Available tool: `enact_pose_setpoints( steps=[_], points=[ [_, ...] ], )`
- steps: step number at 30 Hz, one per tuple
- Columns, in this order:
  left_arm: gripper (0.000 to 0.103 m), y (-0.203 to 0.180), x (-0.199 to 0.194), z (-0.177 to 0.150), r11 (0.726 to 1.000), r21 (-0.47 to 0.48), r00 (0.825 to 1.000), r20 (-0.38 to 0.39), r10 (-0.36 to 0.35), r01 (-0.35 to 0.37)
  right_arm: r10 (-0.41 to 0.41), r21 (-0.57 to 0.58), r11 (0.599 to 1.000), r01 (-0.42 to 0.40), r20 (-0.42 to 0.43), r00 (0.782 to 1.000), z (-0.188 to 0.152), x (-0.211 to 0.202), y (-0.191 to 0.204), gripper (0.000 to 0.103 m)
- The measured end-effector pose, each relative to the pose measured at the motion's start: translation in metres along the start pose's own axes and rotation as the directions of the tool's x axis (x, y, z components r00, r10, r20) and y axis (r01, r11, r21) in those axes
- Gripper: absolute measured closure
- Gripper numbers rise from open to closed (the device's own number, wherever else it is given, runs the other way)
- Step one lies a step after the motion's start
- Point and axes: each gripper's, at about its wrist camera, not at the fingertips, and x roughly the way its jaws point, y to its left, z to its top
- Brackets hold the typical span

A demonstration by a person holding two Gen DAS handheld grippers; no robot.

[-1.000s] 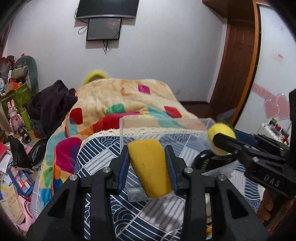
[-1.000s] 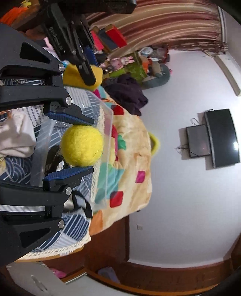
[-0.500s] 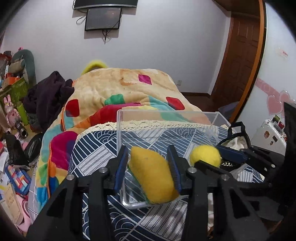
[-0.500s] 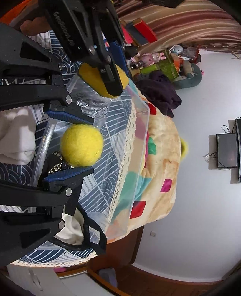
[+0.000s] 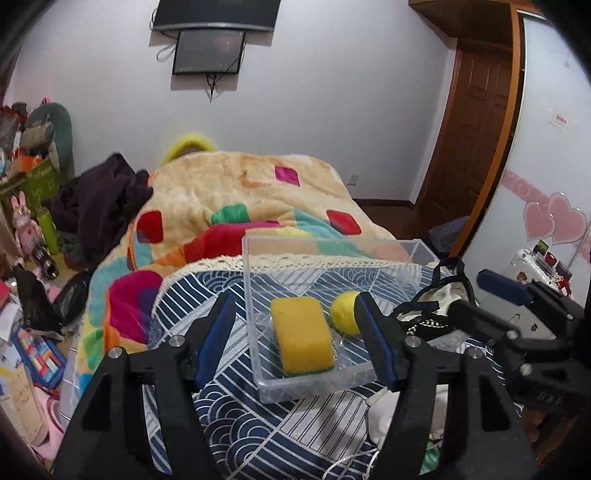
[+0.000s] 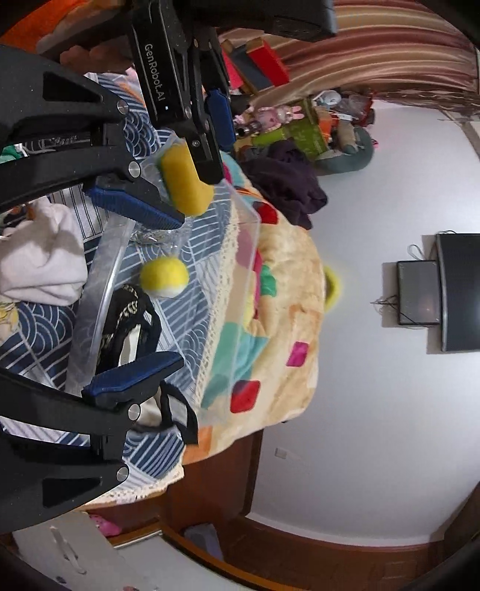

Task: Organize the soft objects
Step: 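Lower the sponge and ball into the clear box and open both tools, then grasp the braided black-and-white cord with the left tool while the right tool grasps the white drawstring pouch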

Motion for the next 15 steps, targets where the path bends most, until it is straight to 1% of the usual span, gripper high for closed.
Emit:
enact_pose_setpoints(
  steps=[2,6,7,8,9,12,15],
  points=[
    [0.036,-0.002,-0.009,-0.001,1.0,0.014,1.0,0.016,0.004,-0.005,0.002,0.01,1.0,-0.002,0.02,1.0,0.0,-0.007,-0.003,0.034],
    [0.034,-0.007,-0.028,-0.011,0.999,0.049,0.999,0.038,0.018,-0.019,0.001,0.016,1.0,-0.002,0.05,0.999,-0.006,-0.024,-0.005,0.034],
    [0.032,-0.007,-0.032,-0.016,0.998,0.056,0.999,0.04,0.022,-0.025,0.003,0.018,1.0,-0.004,0.054,0.999,-0.009,-0.028,-0.005,0.034],
    [0.027,-0.007,-0.036,-0.022,0.998,0.063,0.999,0.04,0.027,-0.03,0.004,0.019,1.0,-0.005,0.055,0.998,-0.012,-0.03,-0.004,0.034],
    [0.024,-0.008,-0.039,-0.027,0.997,0.067,0.999,0.039,0.03,-0.032,0.008,0.021,1.0,-0.01,0.055,0.998,-0.016,-0.032,-0.004,0.034],
    [0.024,-0.008,-0.044,-0.045,0.995,0.088,0.999,0.013,0.042,-0.043,0.017,0.024,1.0,-0.018,0.042,0.999,-0.027,-0.035,-0.001,0.034],
    [0.024,-0.006,-0.043,-0.065,0.994,0.095,0.998,-0.035,0.05,-0.046,0.036,0.029,0.999,-0.036,0.011,0.999,-0.041,-0.031,0.003,0.034]
  ],
)
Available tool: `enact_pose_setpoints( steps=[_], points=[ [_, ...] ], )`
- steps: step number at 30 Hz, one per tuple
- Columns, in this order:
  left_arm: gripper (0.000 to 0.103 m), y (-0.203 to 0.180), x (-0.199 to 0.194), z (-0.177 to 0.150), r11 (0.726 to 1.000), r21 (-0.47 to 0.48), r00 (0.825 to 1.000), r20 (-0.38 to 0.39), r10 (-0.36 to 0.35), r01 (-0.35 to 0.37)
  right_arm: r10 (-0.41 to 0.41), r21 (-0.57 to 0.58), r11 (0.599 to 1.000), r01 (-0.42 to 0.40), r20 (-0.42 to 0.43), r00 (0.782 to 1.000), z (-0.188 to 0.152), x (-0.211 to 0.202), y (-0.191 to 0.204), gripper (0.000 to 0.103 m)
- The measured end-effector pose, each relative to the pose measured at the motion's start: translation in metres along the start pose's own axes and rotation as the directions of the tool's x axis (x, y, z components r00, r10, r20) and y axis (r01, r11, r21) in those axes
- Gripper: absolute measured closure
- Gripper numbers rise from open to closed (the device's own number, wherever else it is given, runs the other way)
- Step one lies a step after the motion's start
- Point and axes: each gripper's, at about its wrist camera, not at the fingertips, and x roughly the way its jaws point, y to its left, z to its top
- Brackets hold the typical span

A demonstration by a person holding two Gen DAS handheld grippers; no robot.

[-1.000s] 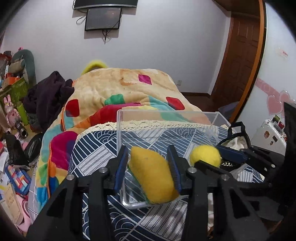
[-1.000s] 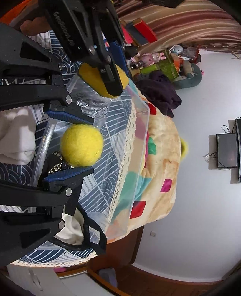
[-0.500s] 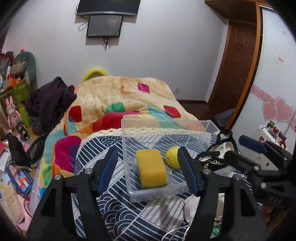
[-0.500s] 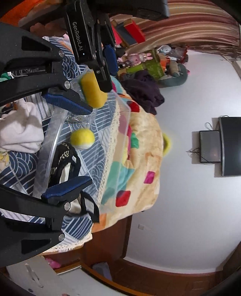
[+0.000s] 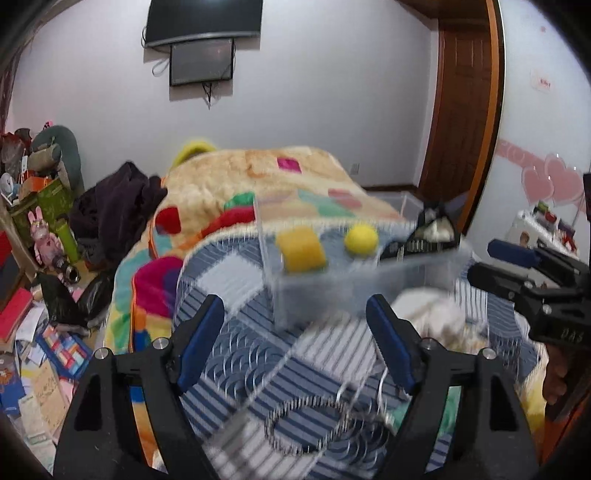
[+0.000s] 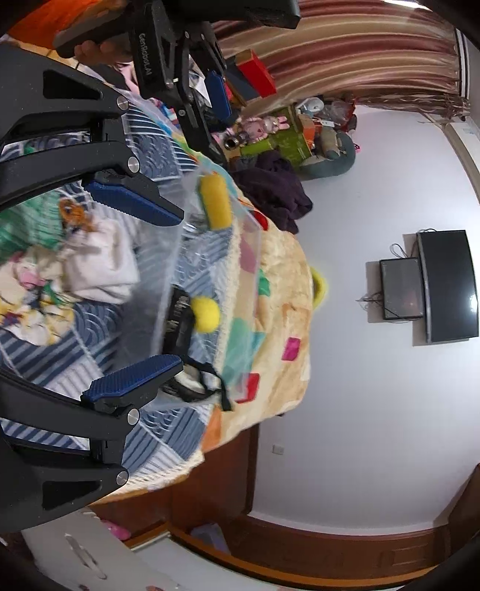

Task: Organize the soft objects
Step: 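Grasp the braided black-and-white cord with the left tool while the right tool grasps the white drawstring pouch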

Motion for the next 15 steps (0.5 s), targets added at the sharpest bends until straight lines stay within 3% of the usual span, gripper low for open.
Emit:
enact_pose_setpoints(
  steps=[7,13,15],
  points=[
    [0.026,0.006,0.012,-0.046,0.999,-0.042,0.995,-0.103,0.007,-0.012,0.029,0.023,0.999,-0.027,-0.084,0.996,-0.028,0.015,0.001,0.034],
    [0.057,0.016,0.023,-0.071,0.994,-0.106,0.985,-0.169,-0.019,0.001,0.053,0.06,0.997,-0.045,-0.138,0.989,-0.044,0.03,0.001,0.034],
    [0.068,0.017,0.023,-0.073,0.994,-0.112,0.985,-0.17,-0.015,-0.004,0.059,0.068,0.996,-0.05,-0.142,0.988,-0.045,0.032,0.002,0.04]
  ],
)
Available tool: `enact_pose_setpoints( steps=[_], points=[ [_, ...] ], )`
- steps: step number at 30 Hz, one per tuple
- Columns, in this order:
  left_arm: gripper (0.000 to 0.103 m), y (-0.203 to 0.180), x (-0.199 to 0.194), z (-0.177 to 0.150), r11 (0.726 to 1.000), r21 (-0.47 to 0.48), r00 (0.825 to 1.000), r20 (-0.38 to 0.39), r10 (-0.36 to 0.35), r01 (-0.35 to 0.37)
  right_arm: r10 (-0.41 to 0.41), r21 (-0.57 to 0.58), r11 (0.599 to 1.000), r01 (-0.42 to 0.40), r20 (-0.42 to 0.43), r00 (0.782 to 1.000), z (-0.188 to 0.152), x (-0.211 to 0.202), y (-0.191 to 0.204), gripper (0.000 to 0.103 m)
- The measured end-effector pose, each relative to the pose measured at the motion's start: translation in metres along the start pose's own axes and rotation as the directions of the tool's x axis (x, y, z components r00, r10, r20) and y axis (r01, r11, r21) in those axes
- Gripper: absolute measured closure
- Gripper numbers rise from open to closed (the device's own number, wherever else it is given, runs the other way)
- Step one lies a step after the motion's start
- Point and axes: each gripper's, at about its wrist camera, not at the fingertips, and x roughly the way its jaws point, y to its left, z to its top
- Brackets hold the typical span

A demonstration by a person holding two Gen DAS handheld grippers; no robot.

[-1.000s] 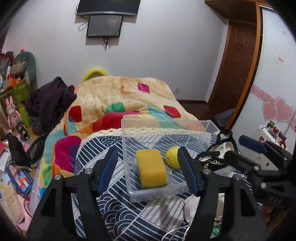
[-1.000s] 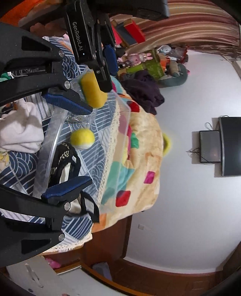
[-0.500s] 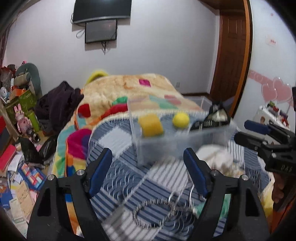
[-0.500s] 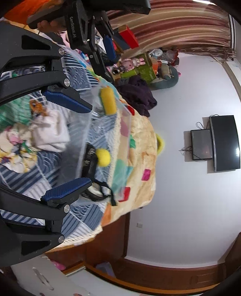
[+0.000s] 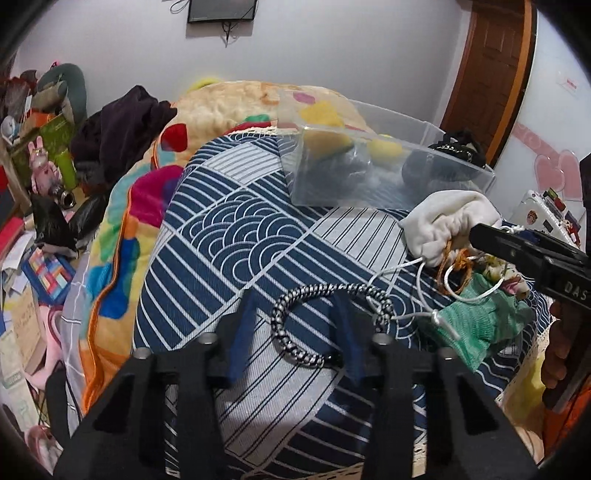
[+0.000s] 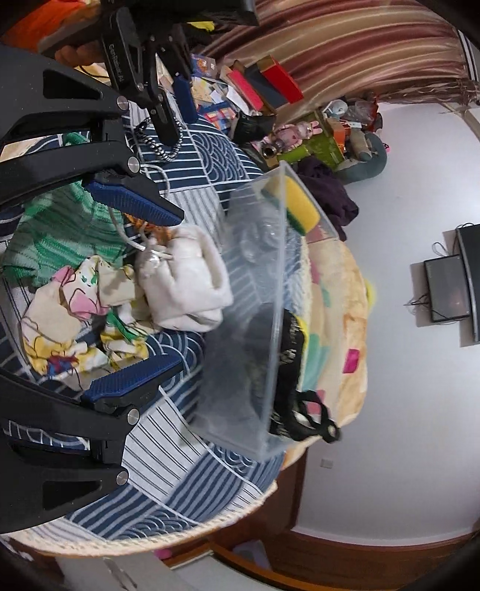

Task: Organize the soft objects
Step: 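Grasp the braided black-and-white cord with the left tool while the right tool grasps the white drawstring pouch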

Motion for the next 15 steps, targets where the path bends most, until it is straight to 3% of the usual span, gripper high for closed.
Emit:
enact_pose_setpoints(
  steps=[3,5,6,15],
  points=[
    [0.084,-0.004,-0.002,-0.002,1.0,0.017,1.0,0.008,0.009,-0.009,0.021,0.006,1.0,-0.021,-0.002,1.0,-0.002,0.003,0.0,0.062],
    [0.093,-0.006,-0.004,-0.004,1.0,0.025,1.0,0.012,0.011,-0.011,0.024,0.003,1.0,-0.024,0.006,1.0,-0.003,0.001,0.001,0.069],
    [0.093,-0.007,-0.005,-0.004,0.999,0.03,1.0,0.017,0.017,-0.017,0.023,0.0,1.0,-0.023,0.011,1.0,-0.005,-0.001,0.002,0.073],
    [0.096,-0.023,-0.029,0.005,0.997,0.077,0.994,0.105,0.013,-0.022,0.014,-0.014,1.0,-0.013,0.104,0.995,0.0,-0.022,0.005,0.081]
  ],
)
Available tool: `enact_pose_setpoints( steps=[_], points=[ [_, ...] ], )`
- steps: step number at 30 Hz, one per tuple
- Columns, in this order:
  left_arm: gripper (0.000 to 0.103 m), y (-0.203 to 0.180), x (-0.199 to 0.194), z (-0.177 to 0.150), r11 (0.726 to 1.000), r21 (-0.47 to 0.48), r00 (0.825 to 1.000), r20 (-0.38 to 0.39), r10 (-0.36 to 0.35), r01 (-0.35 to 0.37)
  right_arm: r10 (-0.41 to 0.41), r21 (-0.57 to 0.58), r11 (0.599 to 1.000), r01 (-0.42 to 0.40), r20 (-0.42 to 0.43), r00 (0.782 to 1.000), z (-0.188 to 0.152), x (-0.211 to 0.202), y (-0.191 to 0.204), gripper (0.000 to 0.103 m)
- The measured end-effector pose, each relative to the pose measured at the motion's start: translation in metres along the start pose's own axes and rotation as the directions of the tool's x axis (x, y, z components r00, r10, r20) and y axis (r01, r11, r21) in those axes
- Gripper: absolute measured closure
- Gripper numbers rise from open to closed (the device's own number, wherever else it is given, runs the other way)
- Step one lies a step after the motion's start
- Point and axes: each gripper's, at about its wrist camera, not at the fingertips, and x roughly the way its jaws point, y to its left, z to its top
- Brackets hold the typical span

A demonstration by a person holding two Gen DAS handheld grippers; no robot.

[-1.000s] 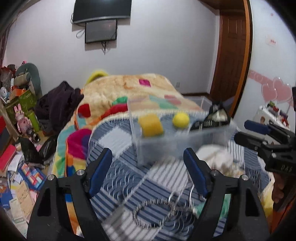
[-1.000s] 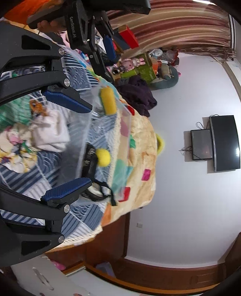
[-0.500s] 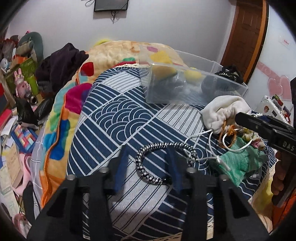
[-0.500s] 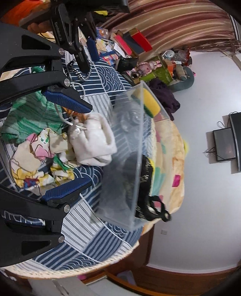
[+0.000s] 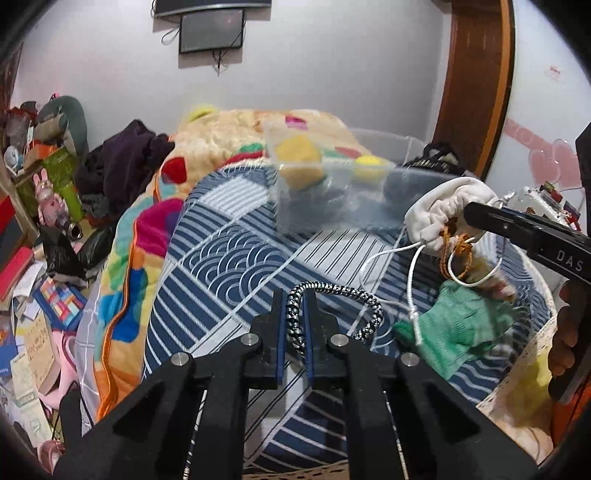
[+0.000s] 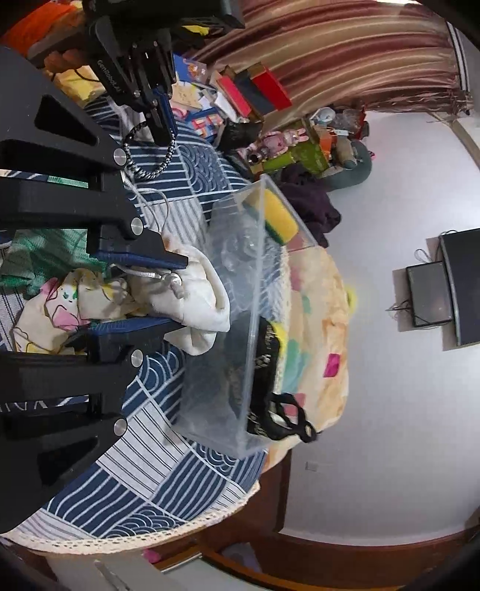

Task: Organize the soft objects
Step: 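Grasp the braided black-and-white cord with the left tool while the right tool grasps the white drawstring pouch, then carry the cord and pouch into the clear box and open both tools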

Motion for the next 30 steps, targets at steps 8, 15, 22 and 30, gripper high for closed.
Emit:
enact_pose_setpoints(
  steps=[8,15,22,30],
  points=[
    [0.096,-0.005,-0.015,0.028,1.0,-0.01,0.996,0.083,-0.025,0.026,-0.031,-0.005,0.999,0.032,0.089,0.996,0.013,-0.023,-0.001,0.082],
    [0.096,-0.005,-0.02,0.057,1.0,-0.005,0.989,0.149,-0.021,0.022,-0.075,-0.001,0.997,0.077,0.172,0.982,0.029,-0.043,-0.007,0.082],
    [0.096,-0.005,-0.011,0.092,1.0,-0.008,0.984,0.177,-0.022,0.024,-0.124,0.023,0.992,0.122,0.25,0.96,0.057,-0.053,-0.019,0.082],
    [0.096,-0.02,0.02,0.112,1.0,0.02,0.988,0.155,-0.011,0.007,-0.162,0.05,0.987,0.154,0.257,0.953,0.078,-0.041,-0.027,0.082]
  ],
)
